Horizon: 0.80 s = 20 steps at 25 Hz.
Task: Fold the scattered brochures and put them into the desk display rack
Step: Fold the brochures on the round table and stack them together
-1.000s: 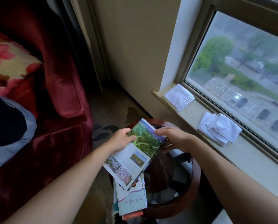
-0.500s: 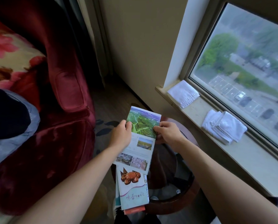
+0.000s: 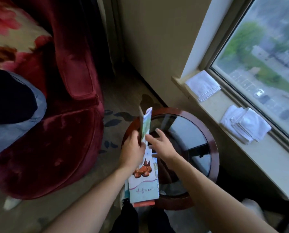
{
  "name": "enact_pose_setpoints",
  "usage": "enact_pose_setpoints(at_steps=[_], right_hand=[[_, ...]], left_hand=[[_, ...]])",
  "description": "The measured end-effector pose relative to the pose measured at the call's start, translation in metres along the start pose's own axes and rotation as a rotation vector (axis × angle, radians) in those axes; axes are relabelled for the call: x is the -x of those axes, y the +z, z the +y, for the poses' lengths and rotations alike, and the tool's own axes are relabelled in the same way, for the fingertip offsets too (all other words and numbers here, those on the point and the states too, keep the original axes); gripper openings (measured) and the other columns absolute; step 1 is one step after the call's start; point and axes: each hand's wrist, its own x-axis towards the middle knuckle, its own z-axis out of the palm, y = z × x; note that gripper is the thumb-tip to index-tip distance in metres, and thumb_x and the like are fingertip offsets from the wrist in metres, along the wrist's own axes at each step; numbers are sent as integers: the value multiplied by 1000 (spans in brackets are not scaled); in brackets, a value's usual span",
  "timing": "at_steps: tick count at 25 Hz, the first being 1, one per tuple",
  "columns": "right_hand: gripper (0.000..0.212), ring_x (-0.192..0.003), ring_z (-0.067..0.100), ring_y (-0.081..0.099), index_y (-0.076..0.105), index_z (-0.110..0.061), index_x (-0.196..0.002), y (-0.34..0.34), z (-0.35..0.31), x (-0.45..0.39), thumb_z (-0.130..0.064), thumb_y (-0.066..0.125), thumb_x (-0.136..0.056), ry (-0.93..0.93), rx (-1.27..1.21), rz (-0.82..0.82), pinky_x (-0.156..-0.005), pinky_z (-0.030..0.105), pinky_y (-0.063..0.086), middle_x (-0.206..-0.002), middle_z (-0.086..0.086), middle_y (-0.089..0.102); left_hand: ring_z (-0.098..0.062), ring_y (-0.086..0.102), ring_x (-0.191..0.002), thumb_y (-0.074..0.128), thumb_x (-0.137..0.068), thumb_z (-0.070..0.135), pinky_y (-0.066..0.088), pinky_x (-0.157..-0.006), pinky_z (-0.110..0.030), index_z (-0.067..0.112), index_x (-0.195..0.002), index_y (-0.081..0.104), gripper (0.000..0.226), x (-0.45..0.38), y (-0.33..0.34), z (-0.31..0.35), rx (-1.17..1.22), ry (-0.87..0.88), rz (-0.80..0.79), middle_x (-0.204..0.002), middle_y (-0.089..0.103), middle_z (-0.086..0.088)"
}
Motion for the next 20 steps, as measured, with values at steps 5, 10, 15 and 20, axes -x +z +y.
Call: enact_pose_setpoints(at_steps=[5,10,15,20], right_hand=[[18,-90,25,72,75,-19,-94,17,-4,-11,-16,57,-94,-10,-213,53,-74,40,63,-94,4,78],[22,-74,24,72,71,-13,-94,11,1,-15,-4,51,-95,33,-214,19,-64,37,61,-74,4,74],[31,-84,24,68,67,-7,-113,31,31,-18,-26,60,-90,273,-109,-80,-75,38,52,-93,9,67],[61,-121,24,57,53,-18,-140,37,68,-37,-47,61,-86,64,322,126,-96,34,45,-133,4,58]], left_hand=[[-23,63,-99,54,-94,18,51,-81,-38,19,-106,61,15,1,4,-1,-31,179,-240,-108,68,-2],[-3,60,-81,57,-92,15,40,-65,-14,26,-88,65,15,2,4,-19,102,76,-109,-87,67,14],[-7,64,-86,57,-96,17,48,-68,-22,31,-82,55,20,12,26,-52,172,-108,-300,-90,66,15],[-15,60,-55,51,-99,12,52,-49,-30,21,-86,51,16,5,45,-88,169,-145,-79,-72,59,0]])
